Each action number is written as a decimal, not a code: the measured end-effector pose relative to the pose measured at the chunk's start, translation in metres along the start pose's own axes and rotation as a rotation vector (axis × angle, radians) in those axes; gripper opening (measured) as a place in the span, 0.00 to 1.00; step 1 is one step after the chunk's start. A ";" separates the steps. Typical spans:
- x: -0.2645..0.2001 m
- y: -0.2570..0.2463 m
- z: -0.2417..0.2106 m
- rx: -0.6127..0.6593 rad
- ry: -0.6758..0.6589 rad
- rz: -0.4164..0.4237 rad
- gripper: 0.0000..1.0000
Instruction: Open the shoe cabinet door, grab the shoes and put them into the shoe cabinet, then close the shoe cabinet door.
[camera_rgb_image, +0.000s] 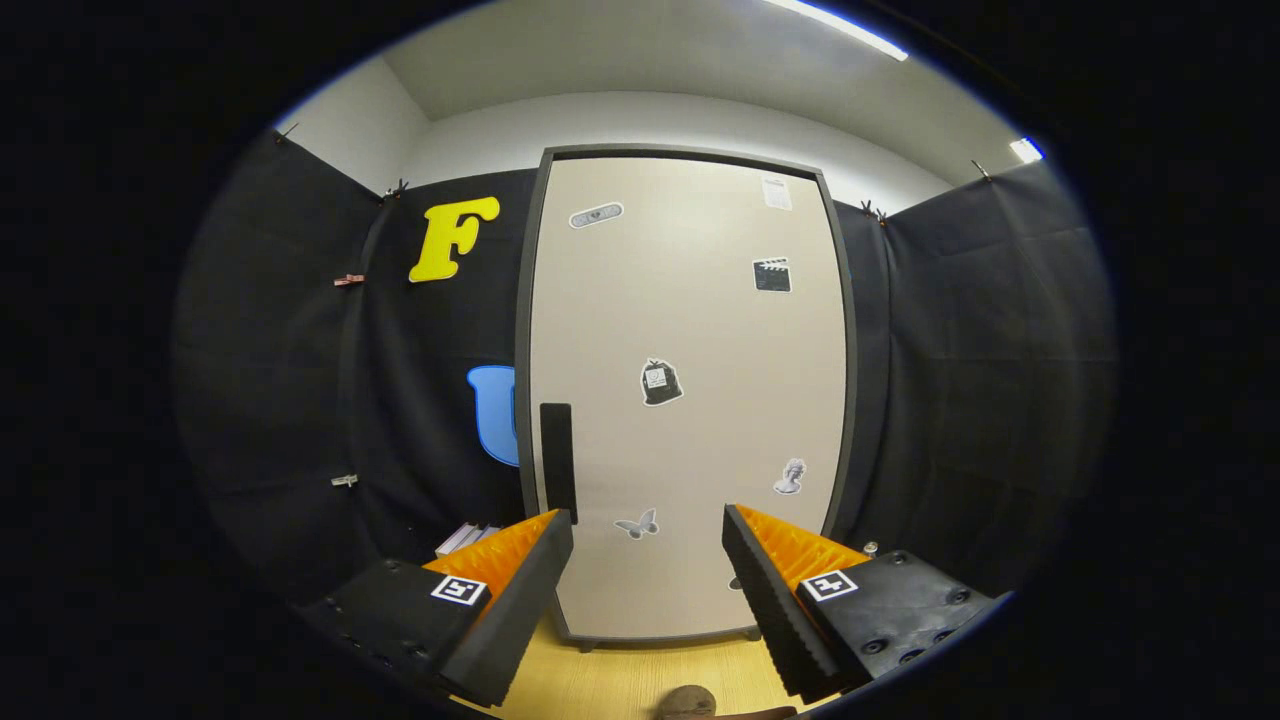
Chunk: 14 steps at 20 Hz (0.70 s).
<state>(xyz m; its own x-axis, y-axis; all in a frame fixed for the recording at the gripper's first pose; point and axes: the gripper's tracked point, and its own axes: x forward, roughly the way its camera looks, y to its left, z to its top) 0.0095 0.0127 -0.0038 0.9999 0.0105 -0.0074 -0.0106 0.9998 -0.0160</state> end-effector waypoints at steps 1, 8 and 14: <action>0.001 0.001 -0.001 0.001 0.003 0.002 0.98; 0.014 0.013 -0.005 0.008 0.012 0.024 0.98; 0.046 0.032 -0.010 0.017 0.039 0.032 0.98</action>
<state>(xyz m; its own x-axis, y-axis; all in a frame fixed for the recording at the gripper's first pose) 0.0548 0.0455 -0.0148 0.9980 0.0427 -0.0464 -0.0426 0.9991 0.0018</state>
